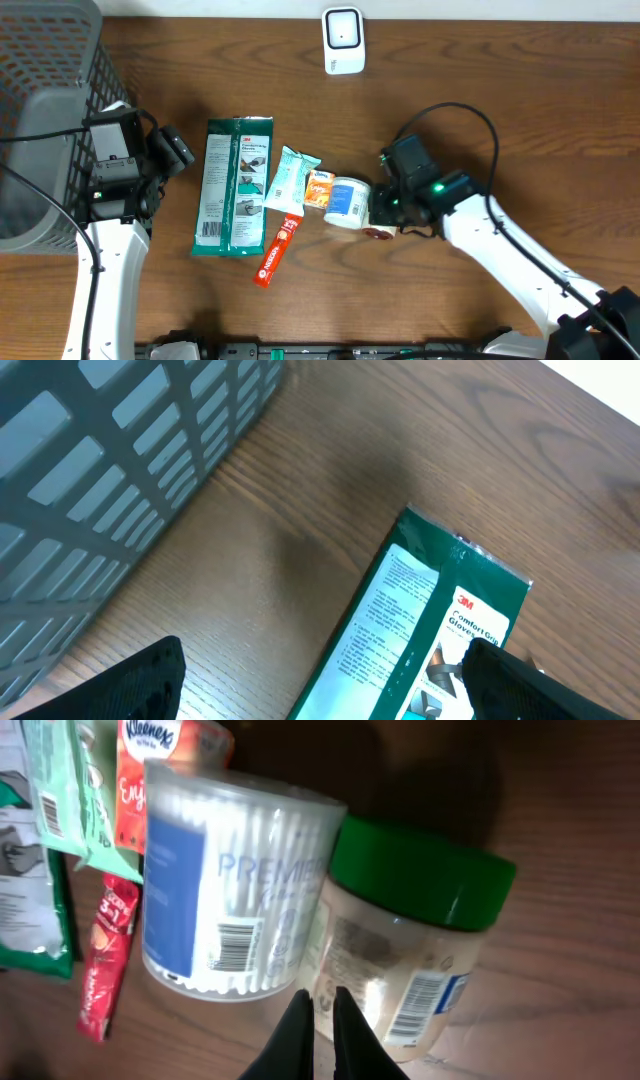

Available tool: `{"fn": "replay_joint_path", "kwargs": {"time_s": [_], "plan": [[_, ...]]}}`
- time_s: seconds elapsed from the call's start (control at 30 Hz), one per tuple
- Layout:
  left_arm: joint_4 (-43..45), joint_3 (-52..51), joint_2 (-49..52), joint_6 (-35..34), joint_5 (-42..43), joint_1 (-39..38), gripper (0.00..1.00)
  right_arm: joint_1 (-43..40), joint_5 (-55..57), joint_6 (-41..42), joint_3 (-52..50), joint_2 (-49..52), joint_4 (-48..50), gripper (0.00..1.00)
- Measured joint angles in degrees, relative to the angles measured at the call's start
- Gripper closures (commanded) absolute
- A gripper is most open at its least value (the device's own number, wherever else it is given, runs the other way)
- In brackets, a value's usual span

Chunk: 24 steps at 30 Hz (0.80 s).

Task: Scan the item barcode
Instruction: 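Lower the right gripper around the green-lidded Knorr jar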

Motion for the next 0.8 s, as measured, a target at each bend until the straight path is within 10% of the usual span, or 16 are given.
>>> {"fn": "replay_joint_path", "kwargs": {"time_s": [0.8], "plan": [[0.0,0.0,0.0,0.0,0.0,0.0,0.12,-0.1,9.2,2.9,-3.1,-0.5,-3.3,0.9]]}}
